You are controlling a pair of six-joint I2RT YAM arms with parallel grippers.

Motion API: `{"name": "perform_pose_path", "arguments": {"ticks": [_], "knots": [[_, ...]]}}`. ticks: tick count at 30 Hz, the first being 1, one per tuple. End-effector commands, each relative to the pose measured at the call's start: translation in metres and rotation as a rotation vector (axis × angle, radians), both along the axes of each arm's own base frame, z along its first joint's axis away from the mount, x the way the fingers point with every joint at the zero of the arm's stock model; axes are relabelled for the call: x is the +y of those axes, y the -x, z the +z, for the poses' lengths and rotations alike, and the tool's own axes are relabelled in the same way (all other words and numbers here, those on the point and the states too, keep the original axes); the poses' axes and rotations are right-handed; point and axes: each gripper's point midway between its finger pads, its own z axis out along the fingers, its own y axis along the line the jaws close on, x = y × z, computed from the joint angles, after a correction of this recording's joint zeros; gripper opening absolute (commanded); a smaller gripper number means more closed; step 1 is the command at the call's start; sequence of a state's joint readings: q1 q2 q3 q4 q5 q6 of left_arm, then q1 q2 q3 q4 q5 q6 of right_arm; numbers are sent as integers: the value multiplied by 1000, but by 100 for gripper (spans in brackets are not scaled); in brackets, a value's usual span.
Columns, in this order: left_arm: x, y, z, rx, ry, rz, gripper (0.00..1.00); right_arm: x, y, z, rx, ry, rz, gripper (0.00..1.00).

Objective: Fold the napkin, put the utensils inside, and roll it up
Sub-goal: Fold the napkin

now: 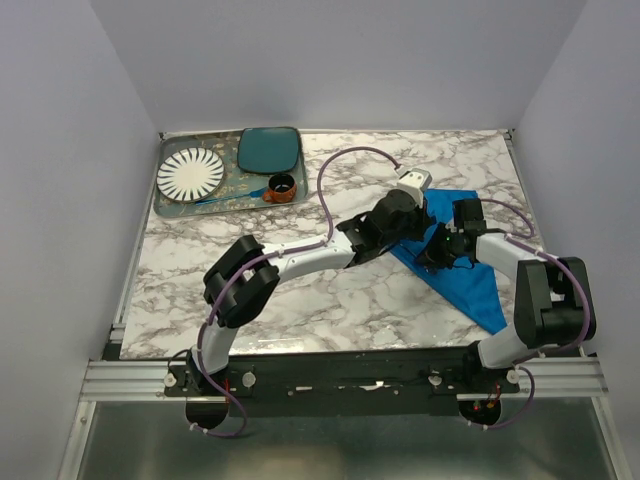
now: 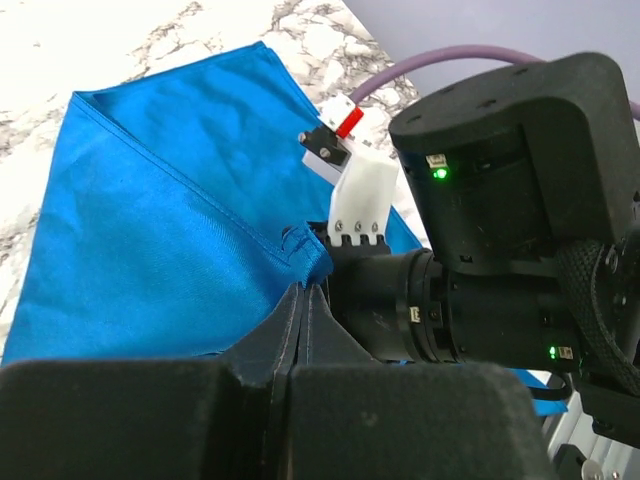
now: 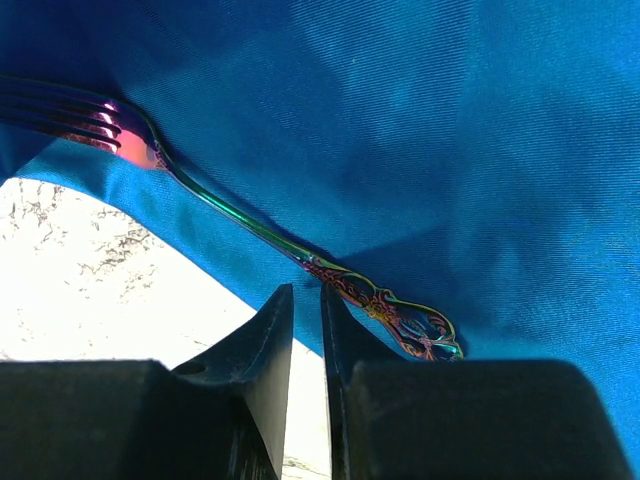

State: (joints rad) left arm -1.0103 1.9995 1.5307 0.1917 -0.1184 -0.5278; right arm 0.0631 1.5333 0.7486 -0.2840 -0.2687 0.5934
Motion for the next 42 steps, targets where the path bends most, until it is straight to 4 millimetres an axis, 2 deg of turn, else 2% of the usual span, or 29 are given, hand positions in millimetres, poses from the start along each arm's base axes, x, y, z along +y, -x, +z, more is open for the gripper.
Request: {"name": "perform_pose_path", "arguments": {"ticks": [1, 4, 6, 7, 8, 9, 12, 13, 16, 23, 29, 33, 36, 42], "knots": [[-13, 9, -1, 16, 18, -43, 0, 0, 5, 8, -16, -17, 9, 24], [-17, 12, -5, 24, 10, -58, 0, -10, 11, 33, -71, 23, -14, 25], [-19, 15, -11, 39, 6, -68, 0, -32, 16, 56, -120, 108, -70, 26], [-20, 16, -12, 45, 9, -70, 0, -43, 19, 64, -135, 150, -96, 27], [-21, 18, -15, 55, 9, -77, 0, -65, 29, 77, -152, 252, -142, 27], [-24, 19, -19, 71, 13, -82, 0, -85, 28, 93, -180, 317, -200, 28], [-31, 26, -27, 97, 18, -111, 0, -124, 41, 125, -233, 432, -298, 29], [-35, 30, -29, 104, 21, -118, 0, -128, 41, 137, -263, 434, -308, 30], [-43, 33, -36, 123, 26, -126, 0, -129, 41, 155, -303, 431, -299, 30], [-44, 27, -46, 145, 38, -77, 0, -114, 41, 151, -292, 363, -248, 31], [-44, 24, -63, 178, 32, -50, 0, -110, 41, 148, -288, 343, -230, 31], [-43, 30, -82, 235, 37, -60, 4, -108, 39, 147, -289, 332, -227, 31], [-50, 38, -90, 299, 74, -103, 4, -103, 36, 144, -291, 307, -209, 32], [-53, 39, -102, 327, 84, -102, 4, -98, 35, 134, -272, 278, -192, 32]]}}
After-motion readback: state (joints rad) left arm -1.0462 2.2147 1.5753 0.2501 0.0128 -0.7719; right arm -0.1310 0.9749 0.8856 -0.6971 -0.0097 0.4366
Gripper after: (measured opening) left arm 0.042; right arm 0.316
